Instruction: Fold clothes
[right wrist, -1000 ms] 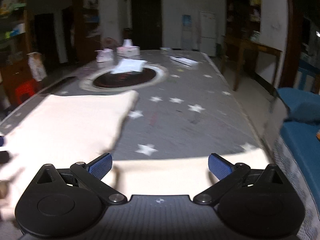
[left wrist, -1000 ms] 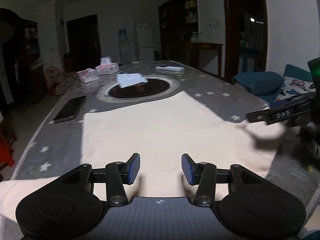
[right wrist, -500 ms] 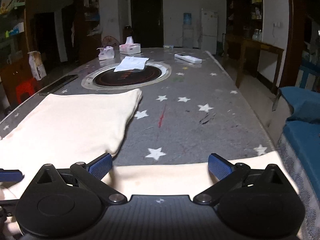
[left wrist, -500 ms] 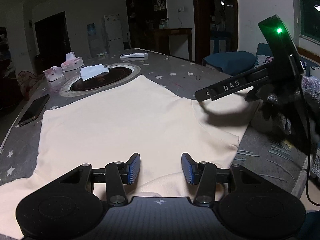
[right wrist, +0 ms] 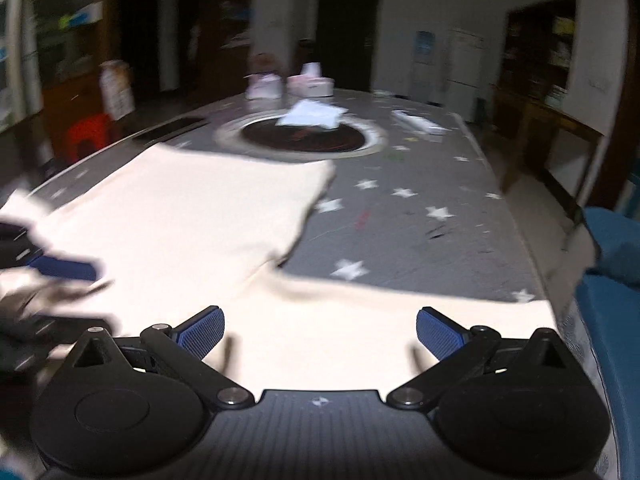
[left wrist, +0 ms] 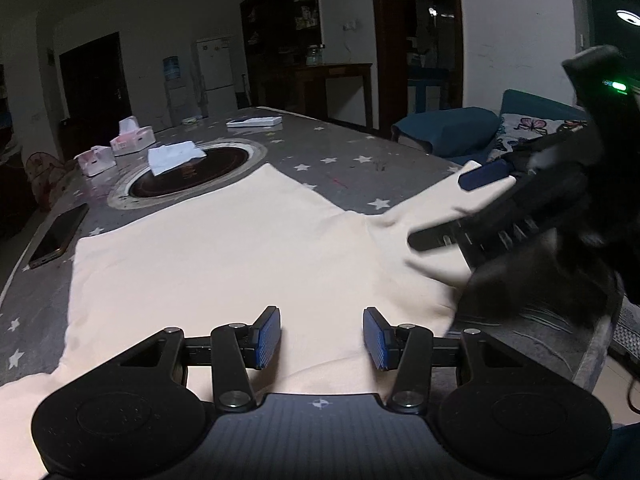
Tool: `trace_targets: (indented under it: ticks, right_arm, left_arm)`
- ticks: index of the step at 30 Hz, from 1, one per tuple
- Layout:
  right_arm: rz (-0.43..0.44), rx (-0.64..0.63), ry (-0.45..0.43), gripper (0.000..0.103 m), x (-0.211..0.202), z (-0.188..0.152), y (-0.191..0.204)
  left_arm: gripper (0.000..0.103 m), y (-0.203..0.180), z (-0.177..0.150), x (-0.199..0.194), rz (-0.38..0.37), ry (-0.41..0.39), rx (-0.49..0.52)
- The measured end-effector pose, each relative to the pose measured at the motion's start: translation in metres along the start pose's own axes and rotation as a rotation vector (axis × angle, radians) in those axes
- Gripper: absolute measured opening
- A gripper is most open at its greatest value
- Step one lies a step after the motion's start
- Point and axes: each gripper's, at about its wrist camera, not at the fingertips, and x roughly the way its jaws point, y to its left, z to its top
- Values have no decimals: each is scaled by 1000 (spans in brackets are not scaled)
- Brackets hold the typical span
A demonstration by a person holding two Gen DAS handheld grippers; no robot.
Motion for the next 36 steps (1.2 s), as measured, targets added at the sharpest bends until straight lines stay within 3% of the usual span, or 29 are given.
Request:
trace_targets:
  ticks: [3, 6, 12, 19, 26, 30, 32, 36]
  right_arm:
    - [37, -37, 19, 103, -6, -9, 11]
    - [16, -83, 30, 103, -9, -20, 14]
    - [-38, -33, 40, 103, -18, -24, -8]
    - [-158, 139, 11, 101, -27, -26, -57]
    - [-290, 297, 11, 85, -19, -31, -114]
    - [-280, 376, 37, 65, -9, -37, -134]
    - [-279, 394, 34, 62, -7, -39, -138]
    - [-283, 411, 21, 40, -7, -39, -141]
  left_arm:
    - [49, -3, 1, 0, -11, -4, 9]
    - [49, -2, -1, 1, -9, 8, 12]
    - [49, -2, 0, 2, -5, 14, 18]
    - [49, -11, 9, 1, -35, -15, 39]
    - [49, -18, 13, 7, -53, -17, 50]
    - [49, -20, 13, 8, -55, -14, 56]
    - [49, -20, 14, 9, -54, -14, 58]
    - [49, -22, 15, 12, -56, -13, 64]
